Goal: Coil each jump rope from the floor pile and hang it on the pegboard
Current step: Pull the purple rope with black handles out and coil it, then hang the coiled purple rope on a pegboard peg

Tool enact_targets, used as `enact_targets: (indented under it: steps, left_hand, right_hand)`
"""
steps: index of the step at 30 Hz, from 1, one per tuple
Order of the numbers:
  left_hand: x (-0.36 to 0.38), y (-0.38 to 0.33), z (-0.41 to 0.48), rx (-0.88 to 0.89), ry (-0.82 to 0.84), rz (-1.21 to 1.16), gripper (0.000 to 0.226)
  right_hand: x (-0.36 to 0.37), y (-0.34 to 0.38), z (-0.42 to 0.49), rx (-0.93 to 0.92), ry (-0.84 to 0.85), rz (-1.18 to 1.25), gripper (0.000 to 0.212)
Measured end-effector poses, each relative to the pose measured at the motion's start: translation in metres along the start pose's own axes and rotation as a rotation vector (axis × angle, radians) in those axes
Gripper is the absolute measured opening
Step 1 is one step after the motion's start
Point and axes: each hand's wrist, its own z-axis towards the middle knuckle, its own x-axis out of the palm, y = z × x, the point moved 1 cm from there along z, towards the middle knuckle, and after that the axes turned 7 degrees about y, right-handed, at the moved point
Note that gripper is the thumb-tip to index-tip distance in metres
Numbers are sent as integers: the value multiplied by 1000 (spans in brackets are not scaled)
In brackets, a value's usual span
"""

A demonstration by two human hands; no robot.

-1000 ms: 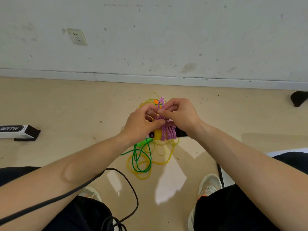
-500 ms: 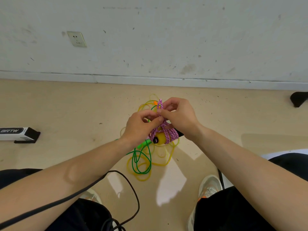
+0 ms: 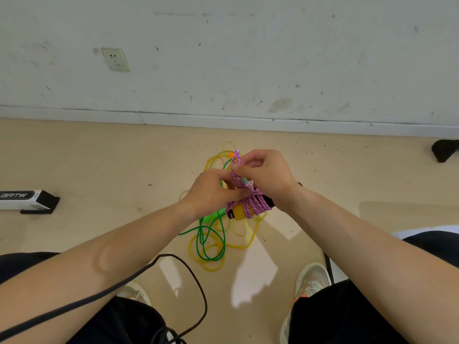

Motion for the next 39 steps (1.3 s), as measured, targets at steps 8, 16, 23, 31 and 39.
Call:
enact_targets:
  steps: [8,16,23,31,39]
  left_hand:
    - [-36,-5,11,-47,-101,-342,11]
    - [-75,-16,66,-98,-118,-263,10]
    - [-140,-18,154,-121,-217,-381,13]
    - [-245,-140,167,-213,-214,-620,19]
    - [-353,-351,140,-234,-69,-474,22]
  right_hand:
    - [-5,11,19,91,-30,141,11]
    - [3,26,86,82,0,283,11]
    - [-5,63,197,72,62,275,11]
    - [-40,222,214,179,70,331,11]
    - [-93,445,177,247,64,310,16]
